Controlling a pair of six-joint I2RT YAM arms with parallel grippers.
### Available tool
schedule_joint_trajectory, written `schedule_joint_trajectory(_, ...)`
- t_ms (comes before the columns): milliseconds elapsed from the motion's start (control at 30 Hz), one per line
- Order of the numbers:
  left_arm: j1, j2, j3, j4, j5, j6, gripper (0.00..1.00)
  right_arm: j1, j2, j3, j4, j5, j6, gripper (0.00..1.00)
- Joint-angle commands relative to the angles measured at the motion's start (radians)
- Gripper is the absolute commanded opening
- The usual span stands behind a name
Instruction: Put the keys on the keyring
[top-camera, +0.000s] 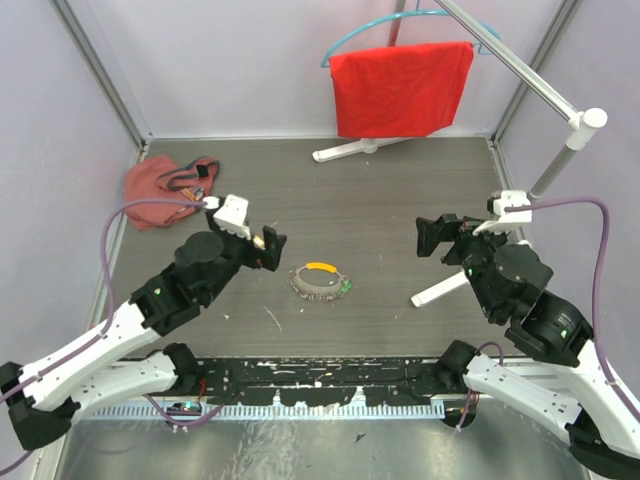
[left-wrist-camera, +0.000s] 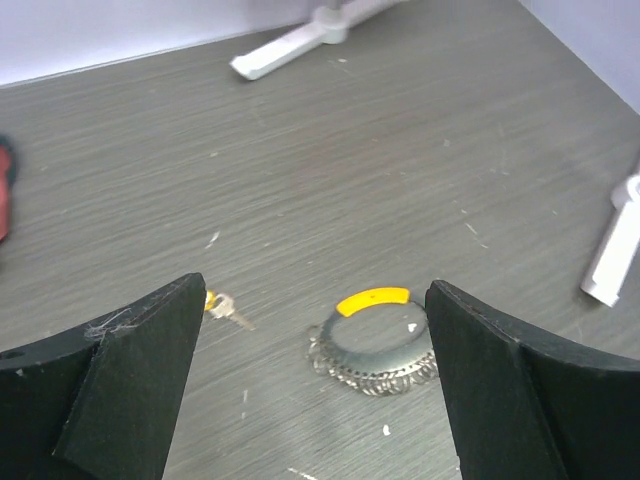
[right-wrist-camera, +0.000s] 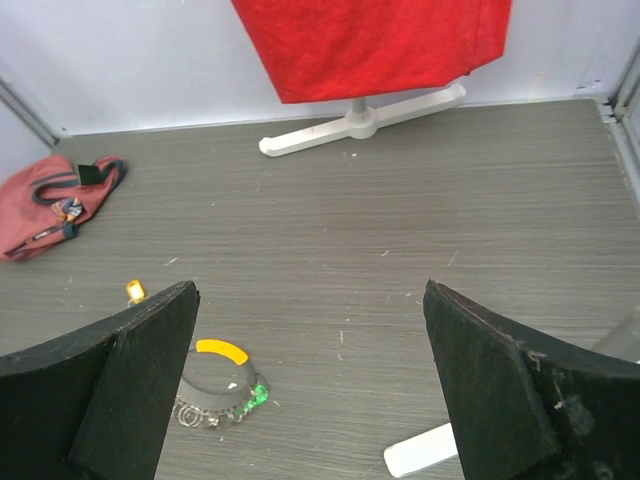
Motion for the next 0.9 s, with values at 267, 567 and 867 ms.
schedule_joint_trajectory(267, 0.037, -0.251, -0.176, -0.042, -0.288, -0.071, 0.98, 0.001, -0.187, -0.142, 0.145, 0.101, -0.078, 1.0)
schedule_joint_trajectory(567, 0.036, -0.228, -0.165, -0.072, -0.257, -0.05, 0.98, 0.001, -0.149, -0.133, 0.137, 0.101, -0.078, 1.0)
schedule_joint_trajectory(867, 0.037, -0.158, -0.099, -0.159, -0.296, -0.079, 0.98, 0.001, -0.113, -0.116, 0.125, 0.136, -0.076, 1.0)
